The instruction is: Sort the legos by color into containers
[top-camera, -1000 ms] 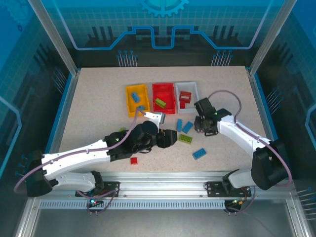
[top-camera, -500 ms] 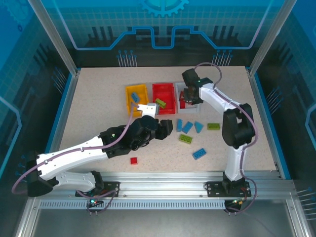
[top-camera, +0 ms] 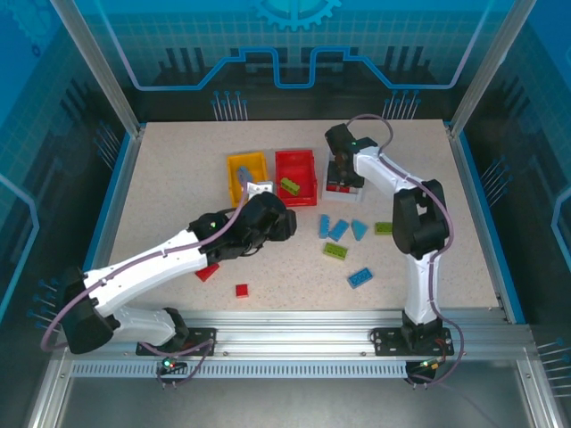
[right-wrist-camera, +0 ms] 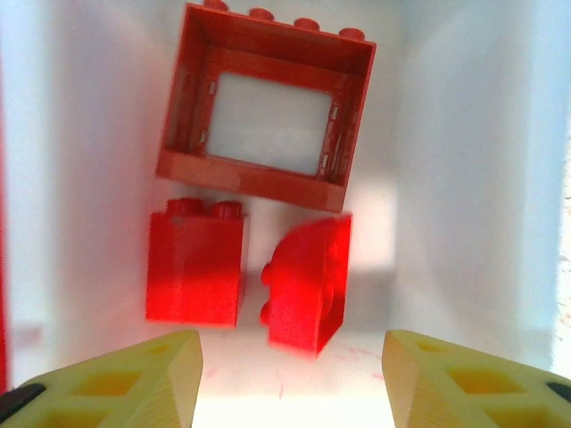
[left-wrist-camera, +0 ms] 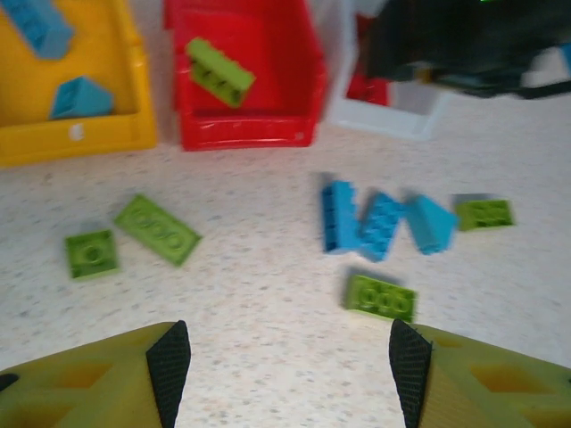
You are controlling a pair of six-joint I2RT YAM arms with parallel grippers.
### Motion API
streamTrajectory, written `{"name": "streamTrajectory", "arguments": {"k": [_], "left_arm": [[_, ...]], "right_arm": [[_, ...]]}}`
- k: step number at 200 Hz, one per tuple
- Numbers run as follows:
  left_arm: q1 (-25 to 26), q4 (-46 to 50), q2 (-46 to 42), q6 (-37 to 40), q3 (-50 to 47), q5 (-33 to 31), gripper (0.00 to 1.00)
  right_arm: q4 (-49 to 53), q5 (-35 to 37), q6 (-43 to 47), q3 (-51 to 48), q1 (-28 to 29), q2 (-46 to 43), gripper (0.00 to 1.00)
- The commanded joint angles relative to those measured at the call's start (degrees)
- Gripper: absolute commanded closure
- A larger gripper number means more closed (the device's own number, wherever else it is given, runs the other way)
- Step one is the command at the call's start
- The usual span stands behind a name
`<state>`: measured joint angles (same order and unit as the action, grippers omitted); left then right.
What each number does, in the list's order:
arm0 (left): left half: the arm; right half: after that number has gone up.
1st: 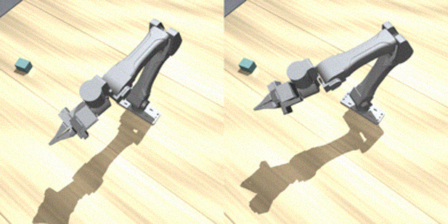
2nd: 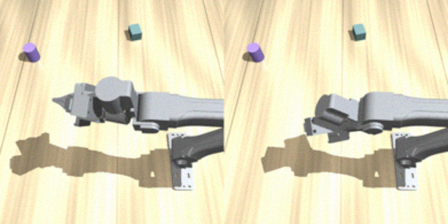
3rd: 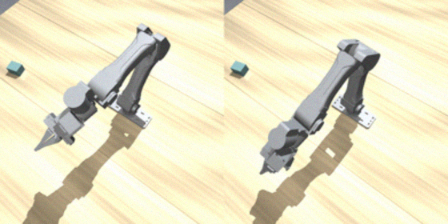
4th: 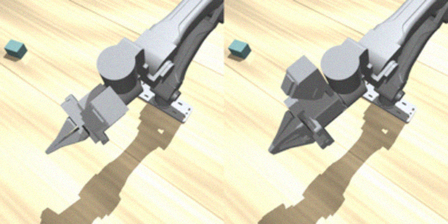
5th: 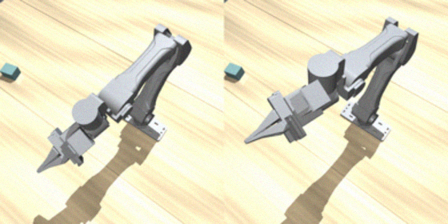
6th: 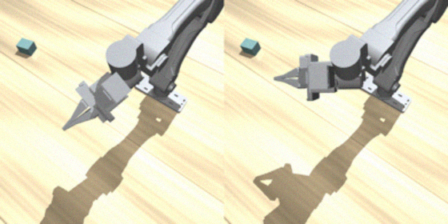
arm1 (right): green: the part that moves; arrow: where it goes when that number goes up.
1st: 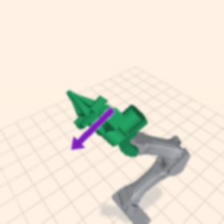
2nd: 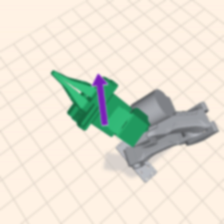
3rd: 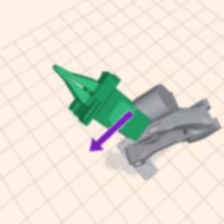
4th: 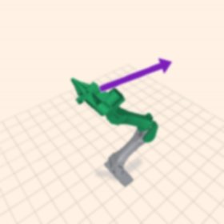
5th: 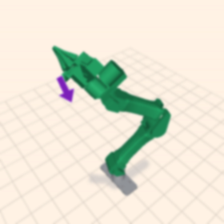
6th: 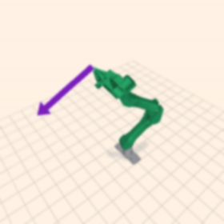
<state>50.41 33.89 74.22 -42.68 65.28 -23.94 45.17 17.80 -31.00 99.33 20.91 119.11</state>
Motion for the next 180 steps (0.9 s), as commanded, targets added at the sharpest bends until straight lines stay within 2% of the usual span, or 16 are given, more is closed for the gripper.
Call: {"name": "streamTrajectory", "arguments": {"k": [1,49,72,92,112,137,180], "left_arm": [[-4.58,5.47,1.3,-0.75,-0.34,5.09,0.35],[-14.48,6.58,3.29,0.71,-5.21,8.58,0.34],[-17.85,6.45,2.91,0.93,-7.91,8.41,0.35],[-22.03,6.66,3.08,3.06,-9.8,8.5,0.36],[-25.75,6.85,4.89,8.73,-10.44,8.41,0.36],[-29.05,7.25,8.29,14.29,-10.25,6.93,0.34],[-33.81,3.4,15.0,19.94,-9.63,9.52,0.35]], "right_arm": [[-1.35,-0.81,0.39,-1.54,1.94,-9.19,0.42],[-4.9,-0.62,-0.6,-13.01,7.37,-24.99,0.42],[-7.77,-1.27,-1.13,-21.35,10.05,-32.44,0.48],[-12.97,-3.29,-0.17,-29.76,14.79,-39.37,0.5],[-19.4,-7.1,2.24,-37.94,21.46,-45.35,0.49],[-23.49,-9.13,1.48,-44.96,28.18,-49.4,0.44],[-25.74,-8.95,-4.6,-51.58,34.21,-51.35,0.43]]}}
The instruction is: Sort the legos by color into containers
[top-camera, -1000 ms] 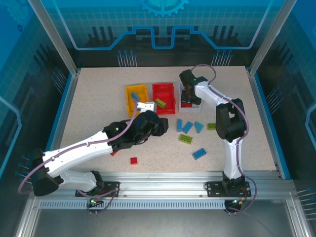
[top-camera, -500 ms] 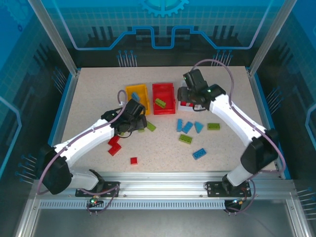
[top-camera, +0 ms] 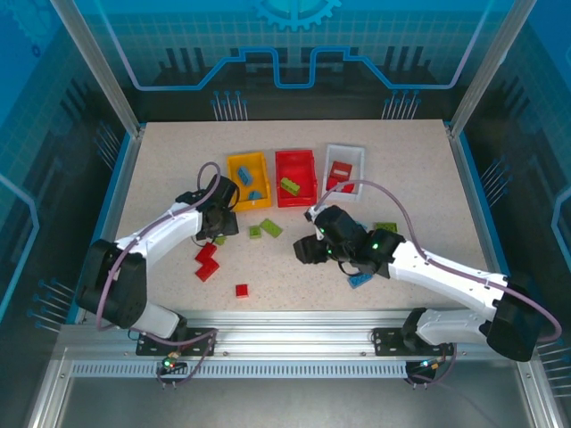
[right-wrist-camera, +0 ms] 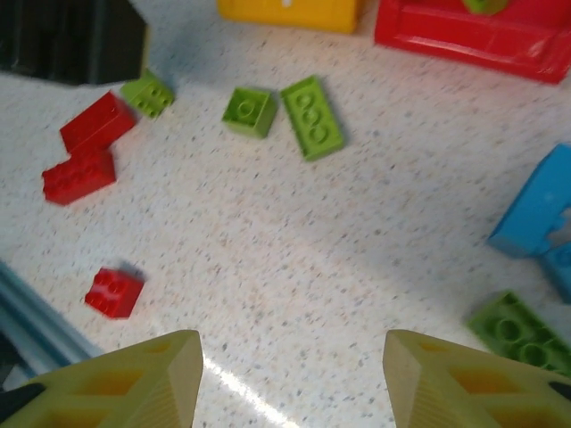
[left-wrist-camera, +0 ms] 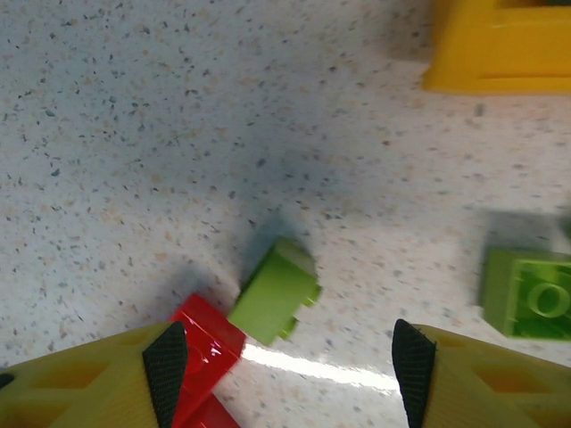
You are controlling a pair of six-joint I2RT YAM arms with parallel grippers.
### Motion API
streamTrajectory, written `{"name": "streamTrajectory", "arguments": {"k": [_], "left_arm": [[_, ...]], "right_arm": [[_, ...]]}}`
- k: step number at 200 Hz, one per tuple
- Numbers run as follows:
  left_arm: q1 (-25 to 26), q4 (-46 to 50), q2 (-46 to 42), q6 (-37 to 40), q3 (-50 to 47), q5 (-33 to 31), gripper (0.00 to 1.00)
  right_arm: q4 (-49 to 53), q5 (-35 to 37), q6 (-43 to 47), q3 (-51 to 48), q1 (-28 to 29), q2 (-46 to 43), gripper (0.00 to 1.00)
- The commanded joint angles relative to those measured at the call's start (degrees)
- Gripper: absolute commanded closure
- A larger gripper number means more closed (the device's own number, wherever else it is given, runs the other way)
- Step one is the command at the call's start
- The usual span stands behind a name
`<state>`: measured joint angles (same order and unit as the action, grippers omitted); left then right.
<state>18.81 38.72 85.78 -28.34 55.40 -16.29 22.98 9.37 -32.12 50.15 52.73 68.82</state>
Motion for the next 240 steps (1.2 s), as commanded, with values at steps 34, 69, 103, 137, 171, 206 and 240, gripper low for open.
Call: {"name": "streamTrajectory", "arguments": {"k": [34,69,103,137,171,206,240], "left_arm": [[-3.34,-2.08,7.89,5.93,1.39,3.78,0.44],[-3.34,-4.32,8.62,5.57,0.02,5.92,0.57],[-3.31,-5.27,7.93,5.57,-0.36,5.99,0.7],[-3.0,-5.54,6.01,5.13,-0.38,6.45,0.72],[-2.75,-4.63,5.03,4.6,0.06,6.37,0.72],[-1.08,-2.36,1.49,3.16,2.2,6.73,0.72],[3.45,-0.39,-0.2,0.34,8.82,8.62,0.71]], "right_arm": [[-2.6,0.45,-4.96,-2.62,3.59,-1.06,0.43],[-2.15,1.38,-5.1,-2.07,3.61,-0.83,0.43],[-2.42,1.23,-5.23,-1.4,3.61,0.59,0.43],[-2.29,2.27,-5.67,-1.55,3.64,-0.03,0.44],[-1.89,3.03,-5.34,-1.41,3.35,-0.64,0.44],[-1.15,3.78,-5.1,-0.76,2.94,-0.71,0.44],[-0.28,5.72,-5.68,-0.1,0.37,-1.36,0.44]]}}
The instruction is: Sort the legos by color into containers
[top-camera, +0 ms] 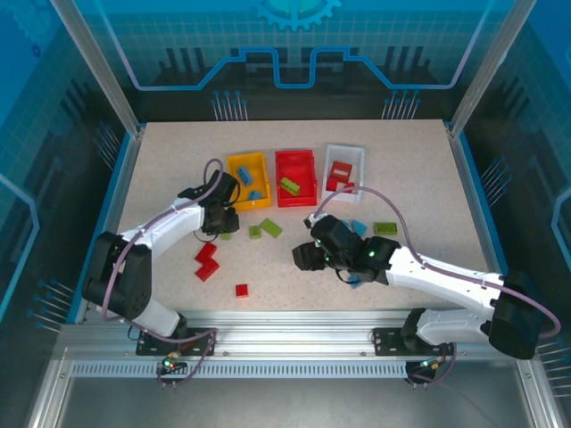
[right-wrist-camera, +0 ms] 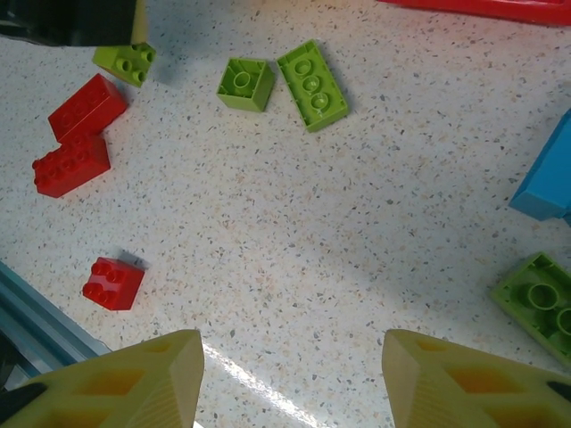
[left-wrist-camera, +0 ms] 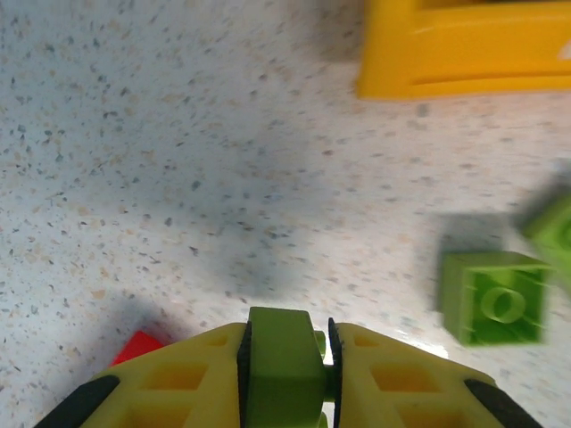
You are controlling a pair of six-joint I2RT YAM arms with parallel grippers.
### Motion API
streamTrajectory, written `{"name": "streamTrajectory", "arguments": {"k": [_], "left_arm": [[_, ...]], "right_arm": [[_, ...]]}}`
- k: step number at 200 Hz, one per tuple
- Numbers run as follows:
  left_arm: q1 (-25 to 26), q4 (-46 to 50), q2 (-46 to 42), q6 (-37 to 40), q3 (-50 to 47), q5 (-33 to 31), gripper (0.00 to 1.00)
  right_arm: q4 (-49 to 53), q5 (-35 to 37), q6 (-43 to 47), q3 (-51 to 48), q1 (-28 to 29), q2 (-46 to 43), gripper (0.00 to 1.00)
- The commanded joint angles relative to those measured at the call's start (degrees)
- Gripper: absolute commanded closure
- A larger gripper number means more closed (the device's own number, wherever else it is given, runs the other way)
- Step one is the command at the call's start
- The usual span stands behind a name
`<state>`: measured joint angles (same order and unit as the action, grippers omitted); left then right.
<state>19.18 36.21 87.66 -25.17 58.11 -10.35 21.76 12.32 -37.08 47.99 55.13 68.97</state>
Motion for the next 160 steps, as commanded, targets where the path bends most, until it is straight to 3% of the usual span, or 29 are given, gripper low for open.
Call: {"name": "streamTrajectory", "arguments": {"k": [1,38,78,160], "left_arm": [[3.2,2.12,-2.06,-2.89,6.52,2.73,0.72],[7.28,0.46,2.76,-3.84,17.66,4.85,0.71],[9.97,-4.2,14.48,-3.22,31.16,6.13,0.71],[10.66,-6.66,38.24,-2.12,53.22,6.91,0.68]], "right_arm": [[0.98,2.83,-0.8,2.09,-2.17,-1.53,0.44],[0.69,5.73,-4.82,2.1,-8.75,-3.52,0.44],[0.29,5.62,-5.77,5.73,-14.77,-3.58,0.44],[1.34,3.17,-4.93,5.12,-18.3,-5.03,0.43]]}}
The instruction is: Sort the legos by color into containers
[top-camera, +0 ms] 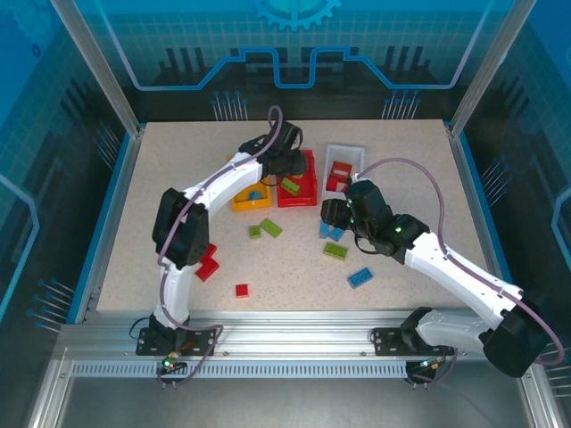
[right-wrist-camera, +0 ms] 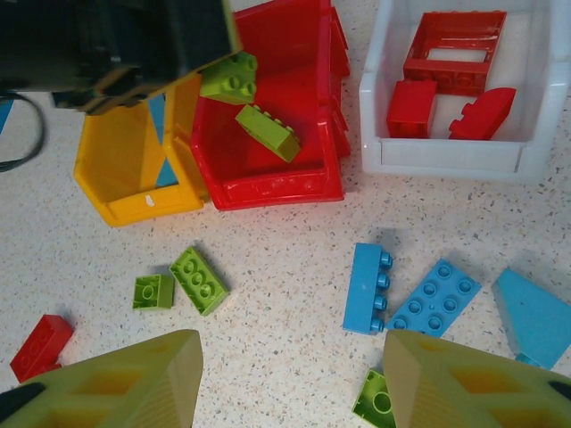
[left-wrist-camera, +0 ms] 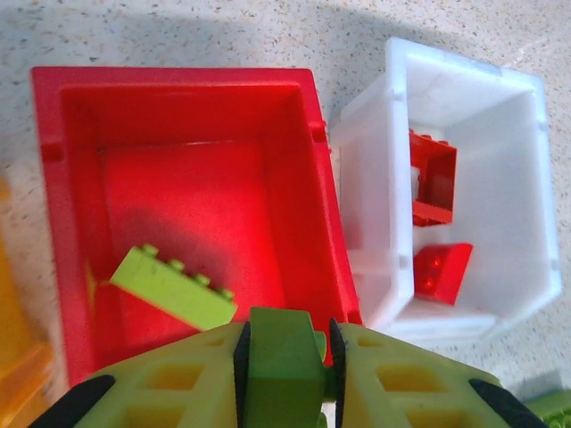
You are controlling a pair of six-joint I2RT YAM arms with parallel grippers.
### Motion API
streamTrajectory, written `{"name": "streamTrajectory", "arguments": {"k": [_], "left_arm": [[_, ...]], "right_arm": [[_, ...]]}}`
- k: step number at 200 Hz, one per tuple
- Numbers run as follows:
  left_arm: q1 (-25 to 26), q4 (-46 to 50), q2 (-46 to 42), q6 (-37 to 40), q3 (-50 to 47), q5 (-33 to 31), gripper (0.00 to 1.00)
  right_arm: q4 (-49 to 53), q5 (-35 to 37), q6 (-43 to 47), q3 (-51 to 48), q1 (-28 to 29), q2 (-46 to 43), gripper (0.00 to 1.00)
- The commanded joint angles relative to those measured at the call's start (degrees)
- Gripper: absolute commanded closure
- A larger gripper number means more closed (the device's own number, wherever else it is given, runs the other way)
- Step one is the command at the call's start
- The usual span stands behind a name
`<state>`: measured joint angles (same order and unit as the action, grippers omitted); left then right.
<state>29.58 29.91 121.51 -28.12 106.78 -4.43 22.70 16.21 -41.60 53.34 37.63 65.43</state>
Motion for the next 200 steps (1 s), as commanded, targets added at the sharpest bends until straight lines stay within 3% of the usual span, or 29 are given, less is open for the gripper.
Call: {"name": "streamTrajectory", "arguments": {"k": [1,26,49,94,163,200], "left_arm": [[0.23,-0.37,4.63,0.85,4.69,1.04,0.68],[0.3,0.65,7.24,0.4,6.54,1.63,0.58],[0.33,-0.03,4.2,-0.06,4.58,1.62,0.49],[0.92,-1.46,-7.48,-0.85,-2.97,0.45,0.5],[2.39,-3.08,-38.11,-5.96,-34.51,-0.89,0.47],[3.02,2.5,-59.01,-13.14,-50.53,-5.73,0.44]], "right_arm": [[0.41,-0.73,-0.41,-0.29,-0.8,-1.51,0.43],[0.7,-1.59,0.03,-0.78,-0.89,-1.7,0.41],[1.51,-1.87,1.1,-0.78,-0.89,-1.87,0.4],[4.62,-0.98,2.96,-1.8,-0.25,-2.33,0.41],[11.75,1.11,3.51,-4.21,3.44,-3.05,0.42],[12.0,1.13,5.27,-0.63,10.16,2.1,0.41]]}}
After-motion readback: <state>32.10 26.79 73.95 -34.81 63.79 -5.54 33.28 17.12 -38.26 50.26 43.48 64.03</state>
